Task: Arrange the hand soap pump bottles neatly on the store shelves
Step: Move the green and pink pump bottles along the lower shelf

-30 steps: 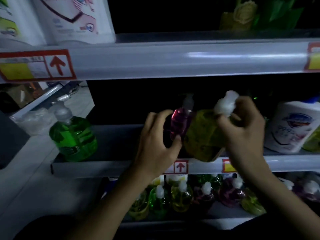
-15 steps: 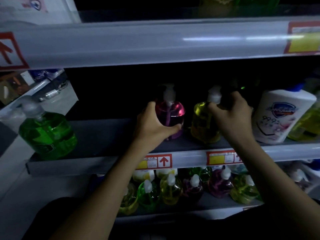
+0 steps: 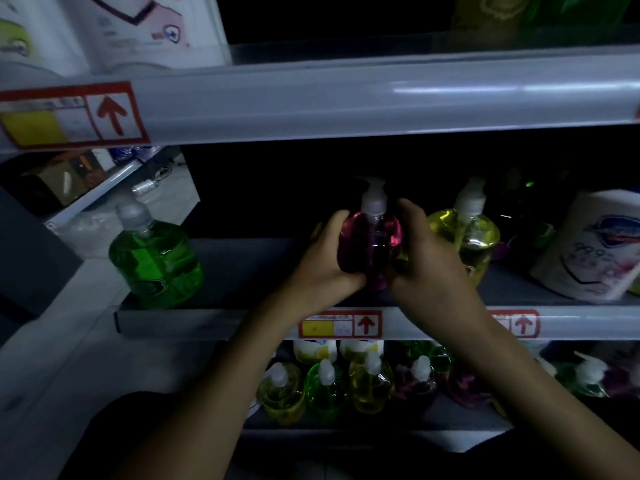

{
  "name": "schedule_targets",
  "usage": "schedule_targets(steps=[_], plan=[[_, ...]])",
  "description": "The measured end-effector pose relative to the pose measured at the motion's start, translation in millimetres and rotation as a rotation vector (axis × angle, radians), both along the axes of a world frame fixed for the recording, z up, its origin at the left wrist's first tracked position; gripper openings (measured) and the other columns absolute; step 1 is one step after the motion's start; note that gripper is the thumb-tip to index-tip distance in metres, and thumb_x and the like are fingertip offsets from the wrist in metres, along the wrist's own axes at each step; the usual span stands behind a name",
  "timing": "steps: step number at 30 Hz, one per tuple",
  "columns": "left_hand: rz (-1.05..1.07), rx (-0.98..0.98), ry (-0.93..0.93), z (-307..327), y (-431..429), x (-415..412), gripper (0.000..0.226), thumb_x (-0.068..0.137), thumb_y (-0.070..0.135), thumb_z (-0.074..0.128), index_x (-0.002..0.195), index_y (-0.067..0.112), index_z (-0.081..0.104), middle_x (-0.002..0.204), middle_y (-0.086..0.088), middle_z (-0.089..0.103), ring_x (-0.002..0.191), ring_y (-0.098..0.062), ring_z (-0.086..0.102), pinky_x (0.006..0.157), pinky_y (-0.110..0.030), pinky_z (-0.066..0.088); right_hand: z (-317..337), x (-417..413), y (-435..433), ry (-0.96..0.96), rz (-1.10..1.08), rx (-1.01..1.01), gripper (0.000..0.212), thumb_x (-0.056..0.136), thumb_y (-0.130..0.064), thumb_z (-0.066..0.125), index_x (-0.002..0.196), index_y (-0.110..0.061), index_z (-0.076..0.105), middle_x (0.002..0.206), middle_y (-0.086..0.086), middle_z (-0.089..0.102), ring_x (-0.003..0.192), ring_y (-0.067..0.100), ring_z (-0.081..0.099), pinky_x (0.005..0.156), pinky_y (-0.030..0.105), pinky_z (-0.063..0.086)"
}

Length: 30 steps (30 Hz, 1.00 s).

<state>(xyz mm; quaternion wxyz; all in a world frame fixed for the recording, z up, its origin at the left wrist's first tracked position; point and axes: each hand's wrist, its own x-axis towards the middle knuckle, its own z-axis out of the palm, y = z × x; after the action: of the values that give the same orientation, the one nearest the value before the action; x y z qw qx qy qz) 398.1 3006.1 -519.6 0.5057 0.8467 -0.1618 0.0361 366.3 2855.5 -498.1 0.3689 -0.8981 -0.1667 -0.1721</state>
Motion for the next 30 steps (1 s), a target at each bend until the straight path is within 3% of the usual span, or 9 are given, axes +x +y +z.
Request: schedule_targets(steps=[7, 10, 12, 15, 18, 21, 23, 26, 30], plan=[[-0.078, -0.065, 0.109, 4.3, 9.3, -4.3, 0.090, 0.075, 0.009, 0.075, 0.146, 0.029, 0.023, 0.129, 0.003, 0.056, 0.121, -0.011, 0.053, 0.105, -0.042, 0.042, -4.3, 8.7, -12.6, 0.035, -0.060, 0.252, 0.058, 0.078, 0.000, 0.064, 0.129, -0.021, 0.045, 0.102, -0.011, 0.065, 0.094, 0.005, 0.062, 0.076, 0.014, 0.050], [-0.055, -0.058, 0.096, 2.7, 15.6, -5.6, 0.087, 0.077, 0.011, 0.073, 0.144, 0.033, 0.023, 0.127, 0.005, 0.055, 0.117, -0.008, 0.054, 0.103, -0.038, 0.044, -15.5, 15.9, -12.4, 0.122, 0.056, 0.124, 0.083, 0.074, -0.007, 0.074, 0.142, -0.018, 0.030, 0.121, -0.002, 0.057, 0.112, 0.015, 0.057, 0.091, 0.031, 0.051], [-0.004, -0.026, 0.044, -0.2, 20.8, -7.8, 0.080, 0.079, 0.014, 0.071, 0.141, 0.039, 0.027, 0.125, 0.009, 0.054, 0.114, -0.005, 0.054, 0.101, -0.039, 0.046, -19.8, 17.2, -9.3, 0.260, 0.157, 0.146, 0.102, 0.068, -0.020, 0.082, 0.147, -0.023, 0.018, 0.118, -0.010, 0.057, 0.112, 0.014, 0.059, 0.095, 0.036, 0.051], [0.056, 0.123, -0.078, -3.7, 29.9, -15.0, 0.068, 0.085, 0.007, 0.062, 0.140, 0.037, 0.035, 0.121, 0.010, 0.054, 0.107, -0.005, 0.056, 0.092, -0.035, 0.052, -21.5, 18.8, -0.7, 0.251, 0.191, 0.173, 0.110, 0.056, -0.040, 0.081, 0.145, -0.030, 0.018, 0.120, -0.012, 0.059, 0.107, 0.010, 0.063, 0.093, 0.037, 0.053], [0.188, 0.270, -0.327, 9.7, 44.3, -30.0, 0.040, 0.087, 0.006, 0.052, 0.123, 0.021, 0.060, 0.106, 0.001, 0.061, 0.090, -0.013, 0.062, 0.075, -0.033, 0.055, -21.7, 23.6, 8.9, 0.181, 0.150, 0.201, 0.094, 0.056, -0.030, 0.085, 0.134, -0.032, 0.033, 0.110, -0.018, 0.061, 0.097, 0.005, 0.064, 0.086, 0.033, 0.055], [0.456, 0.226, -0.717, 26.7, 76.7, -41.6, 0.021, 0.084, 0.009, 0.046, 0.088, 0.006, 0.067, 0.084, -0.007, 0.062, 0.072, -0.020, 0.058, 0.063, -0.036, 0.049, -20.6, 28.8, 21.7, 0.139, 0.083, 0.216, 0.087, 0.052, -0.026, 0.091, 0.123, -0.034, 0.041, 0.101, -0.025, 0.059, 0.092, 0.001, 0.062, 0.081, 0.022, 0.052], [0.685, 0.149, -0.803, 34.2, 104.4, -49.0, 0.014, 0.080, 0.004, 0.049, 0.087, 0.004, 0.062, 0.087, -0.011, 0.059, 0.075, -0.020, 0.055, 0.065, -0.029, 0.048, -19.2, 30.0, 34.4, 0.122, 0.065, 0.228, 0.084, 0.051, -0.026, 0.092, 0.120, -0.034, 0.043, 0.097, -0.027, 0.058, 0.088, -0.006, 0.059, 0.077, 0.014, 0.048], [0.907, 0.057, -0.629, 34.7, 148.8, -56.7, 0.030, 0.078, 0.006, 0.064, 0.106, 0.010, 0.053, 0.108, -0.010, 0.051, 0.092, -0.017, 0.051, 0.073, -0.011, 0.040, -17.3, 32.9, 55.8, 0.115, 0.052, 0.248, 0.083, 0.051, -0.025, 0.092, 0.120, -0.034, 0.045, 0.096, -0.025, 0.058, 0.085, -0.005, 0.058, 0.078, 0.012, 0.045], [0.766, 0.065, -0.221, 14.9, 191.7, -52.3, 0.084, 0.063, 0.038, 0.080, 0.135, 0.030, 0.037, 0.131, -0.003, 0.047, 0.117, -0.019, 0.050, 0.093, -0.034, 0.045, -13.5, 36.5, 79.7, 0.126, 0.055, 0.251, 0.087, 0.053, -0.025, 0.092, 0.127, -0.029, 0.046, 0.105, -0.015, 0.058, 0.093, 0.004, 0.057, 0.074, 0.008, 0.040]])
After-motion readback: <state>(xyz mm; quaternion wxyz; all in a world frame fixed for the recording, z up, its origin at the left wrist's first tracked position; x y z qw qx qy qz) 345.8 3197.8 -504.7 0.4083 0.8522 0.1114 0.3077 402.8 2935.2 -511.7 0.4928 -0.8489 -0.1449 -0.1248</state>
